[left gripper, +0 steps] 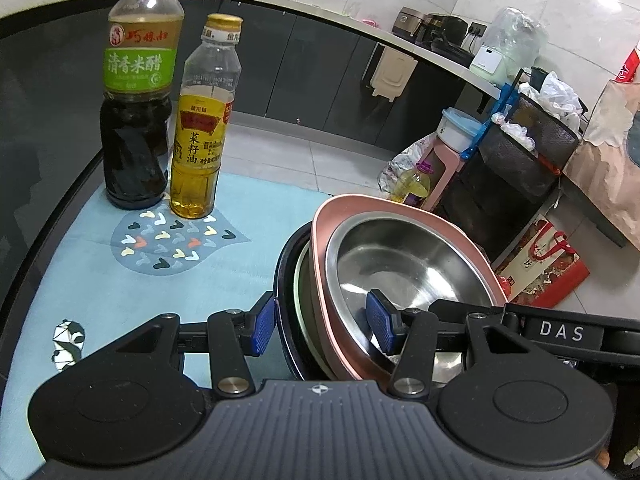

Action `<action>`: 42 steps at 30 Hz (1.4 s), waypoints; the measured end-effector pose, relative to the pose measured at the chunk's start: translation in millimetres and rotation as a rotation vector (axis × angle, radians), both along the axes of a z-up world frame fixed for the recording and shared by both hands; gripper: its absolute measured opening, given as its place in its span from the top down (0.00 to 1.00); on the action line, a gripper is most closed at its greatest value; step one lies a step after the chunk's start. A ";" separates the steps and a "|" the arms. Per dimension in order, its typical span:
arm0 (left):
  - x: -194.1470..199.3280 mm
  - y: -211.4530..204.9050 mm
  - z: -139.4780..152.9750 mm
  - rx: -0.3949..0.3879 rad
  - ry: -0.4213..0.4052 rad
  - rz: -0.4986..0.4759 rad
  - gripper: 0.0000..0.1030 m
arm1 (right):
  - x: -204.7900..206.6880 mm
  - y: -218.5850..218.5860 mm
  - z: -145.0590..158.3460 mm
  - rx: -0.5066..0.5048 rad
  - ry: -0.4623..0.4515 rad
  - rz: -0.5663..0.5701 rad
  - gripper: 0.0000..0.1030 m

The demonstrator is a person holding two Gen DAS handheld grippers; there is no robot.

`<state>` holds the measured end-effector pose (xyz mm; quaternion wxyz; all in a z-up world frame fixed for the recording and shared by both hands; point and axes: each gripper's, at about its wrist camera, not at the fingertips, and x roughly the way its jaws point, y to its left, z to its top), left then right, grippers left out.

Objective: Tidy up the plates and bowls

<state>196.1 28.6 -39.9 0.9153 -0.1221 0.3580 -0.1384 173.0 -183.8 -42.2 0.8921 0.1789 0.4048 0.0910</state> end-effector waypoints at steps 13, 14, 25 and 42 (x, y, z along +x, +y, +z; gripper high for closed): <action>29.6 -2.6 -22.8 -0.004 0.039 0.014 0.55 | 21.8 -4.3 -19.7 -0.002 0.044 0.002 0.45; 31.1 -3.0 -24.0 -0.004 0.042 0.015 0.55 | 22.8 -4.5 -20.9 -0.003 0.047 0.001 0.45; 40.7 -3.6 -37.8 -0.005 0.071 0.022 0.55 | 30.2 -4.0 -34.0 -0.009 0.076 -0.001 0.45; 46.0 -2.7 -50.9 -0.011 0.072 0.031 0.55 | 34.1 -1.5 -44.6 -0.020 0.081 -0.003 0.45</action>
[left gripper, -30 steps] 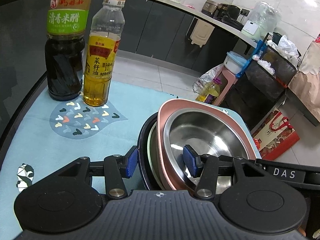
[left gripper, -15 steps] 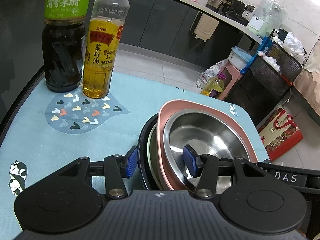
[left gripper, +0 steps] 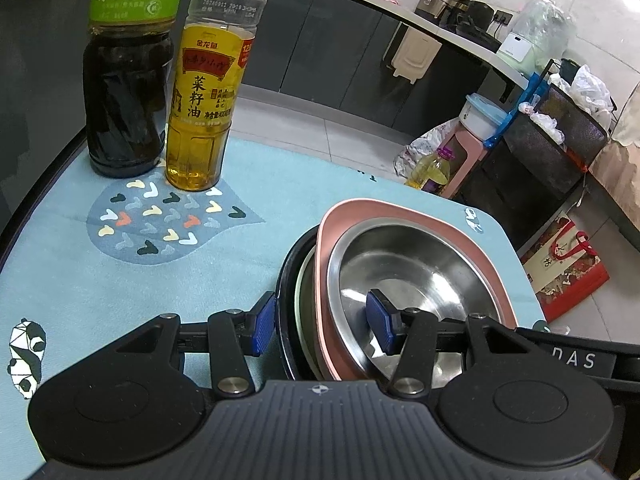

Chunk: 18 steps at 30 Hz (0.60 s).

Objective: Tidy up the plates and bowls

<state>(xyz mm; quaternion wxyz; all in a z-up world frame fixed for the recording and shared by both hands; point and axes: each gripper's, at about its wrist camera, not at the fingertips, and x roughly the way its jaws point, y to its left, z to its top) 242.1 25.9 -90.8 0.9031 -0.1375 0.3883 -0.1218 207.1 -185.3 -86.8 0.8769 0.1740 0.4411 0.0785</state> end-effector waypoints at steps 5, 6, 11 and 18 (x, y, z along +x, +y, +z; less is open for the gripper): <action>0.2 2.4 -0.8 -0.015 0.005 0.006 0.53 | -0.6 -3.0 -2.4 0.019 0.003 -0.015 0.45; 0.7 3.2 -0.9 -0.019 0.010 0.007 0.53 | -0.9 -4.6 -3.2 0.027 0.004 -0.020 0.45; -5.5 4.3 7.0 0.051 -0.044 0.024 0.55 | -4.7 -4.9 -0.2 -0.007 -0.022 -0.038 0.45; -14.6 12.4 13.5 0.032 -0.039 0.043 0.55 | -13.0 -8.3 3.8 -0.018 -0.044 -0.046 0.45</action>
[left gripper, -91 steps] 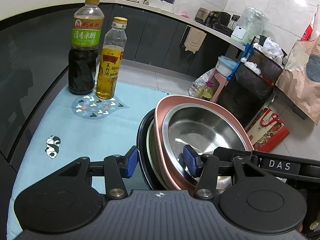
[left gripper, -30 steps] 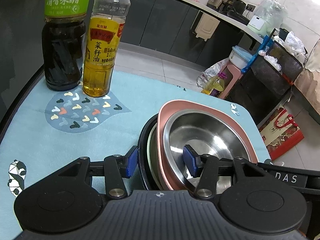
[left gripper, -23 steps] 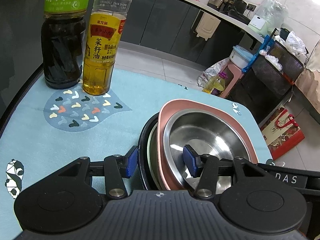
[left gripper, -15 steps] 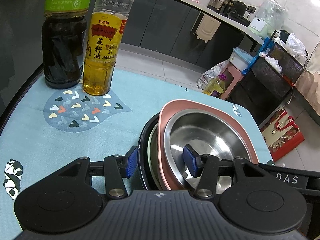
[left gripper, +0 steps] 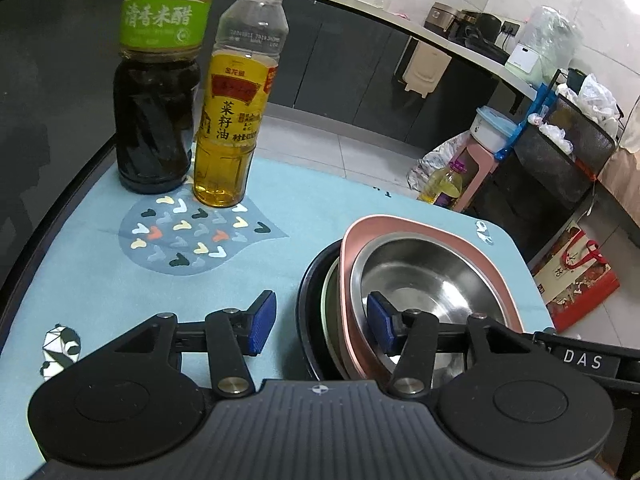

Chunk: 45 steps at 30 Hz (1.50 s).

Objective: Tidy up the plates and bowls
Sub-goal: 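Open both grippers and pull back from the stacked dishes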

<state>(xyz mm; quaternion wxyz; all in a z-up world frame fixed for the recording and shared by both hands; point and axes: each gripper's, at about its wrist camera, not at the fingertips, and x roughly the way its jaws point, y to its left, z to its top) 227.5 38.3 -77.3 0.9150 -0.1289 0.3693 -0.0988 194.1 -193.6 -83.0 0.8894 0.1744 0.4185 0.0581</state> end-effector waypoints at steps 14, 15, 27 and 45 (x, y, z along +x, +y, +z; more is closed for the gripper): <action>-38.5 -2.7 28.0 0.018 -0.085 -0.022 0.54 | -24.3 5.0 18.4 -0.015 -0.058 -0.006 0.45; -41.0 -2.9 29.8 0.021 -0.090 -0.024 0.54 | -26.8 5.5 19.6 -0.016 -0.063 -0.007 0.45; -79.9 -3.3 41.6 0.044 -0.136 -0.019 0.54 | -61.2 12.9 30.2 -0.046 -0.112 -0.002 0.45; -161.2 -10.9 61.4 0.124 -0.248 -0.022 0.53 | -130.7 31.5 51.4 -0.092 -0.224 0.007 0.45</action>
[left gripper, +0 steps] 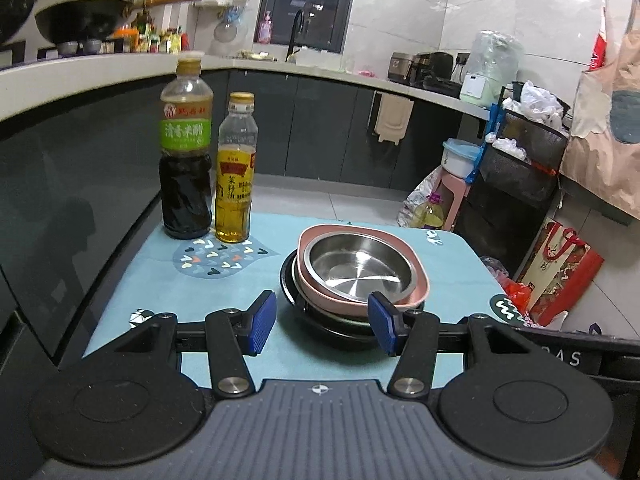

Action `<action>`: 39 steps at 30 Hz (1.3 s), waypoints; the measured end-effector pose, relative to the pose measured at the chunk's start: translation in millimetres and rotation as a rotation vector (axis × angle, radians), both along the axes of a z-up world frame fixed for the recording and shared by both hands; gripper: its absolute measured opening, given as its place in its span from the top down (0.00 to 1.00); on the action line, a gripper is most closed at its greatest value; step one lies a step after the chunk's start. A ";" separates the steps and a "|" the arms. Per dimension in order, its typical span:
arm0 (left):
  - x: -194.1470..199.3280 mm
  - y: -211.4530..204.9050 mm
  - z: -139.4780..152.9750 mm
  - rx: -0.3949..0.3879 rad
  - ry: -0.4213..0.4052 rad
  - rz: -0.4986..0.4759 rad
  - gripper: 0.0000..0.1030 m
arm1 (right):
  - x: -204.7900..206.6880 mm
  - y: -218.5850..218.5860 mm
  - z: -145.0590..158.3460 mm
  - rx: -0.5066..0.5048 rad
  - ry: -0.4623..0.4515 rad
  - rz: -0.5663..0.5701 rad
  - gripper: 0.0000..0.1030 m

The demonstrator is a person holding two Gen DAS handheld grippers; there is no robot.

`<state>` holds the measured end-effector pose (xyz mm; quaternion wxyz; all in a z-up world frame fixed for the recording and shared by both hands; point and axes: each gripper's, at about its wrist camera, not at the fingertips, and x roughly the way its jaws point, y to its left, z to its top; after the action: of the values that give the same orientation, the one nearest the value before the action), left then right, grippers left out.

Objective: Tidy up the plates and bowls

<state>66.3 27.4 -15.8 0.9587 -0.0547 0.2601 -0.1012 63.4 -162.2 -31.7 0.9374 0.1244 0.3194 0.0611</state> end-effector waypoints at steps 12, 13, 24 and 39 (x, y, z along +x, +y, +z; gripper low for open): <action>-54.3 -0.4 9.3 0.033 -0.070 0.006 0.53 | -48.5 15.5 13.3 -0.076 -0.124 -0.024 0.45; -57.4 -1.0 9.8 0.035 -0.072 0.004 0.53 | -51.6 16.6 14.6 -0.079 -0.134 -0.026 0.45; -80.7 -6.8 7.0 0.087 -0.083 -0.003 0.53 | -75.2 21.6 14.5 -0.083 -0.167 -0.013 0.45; -81.5 -7.9 3.0 0.148 -0.035 0.065 0.53 | -81.9 24.2 15.6 -0.083 -0.179 -0.029 0.45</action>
<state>-15.1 19.6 -12.8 0.9674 0.0094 0.2479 -0.0515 -18.5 -138.0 -16.0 0.9673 0.0843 0.2350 0.0449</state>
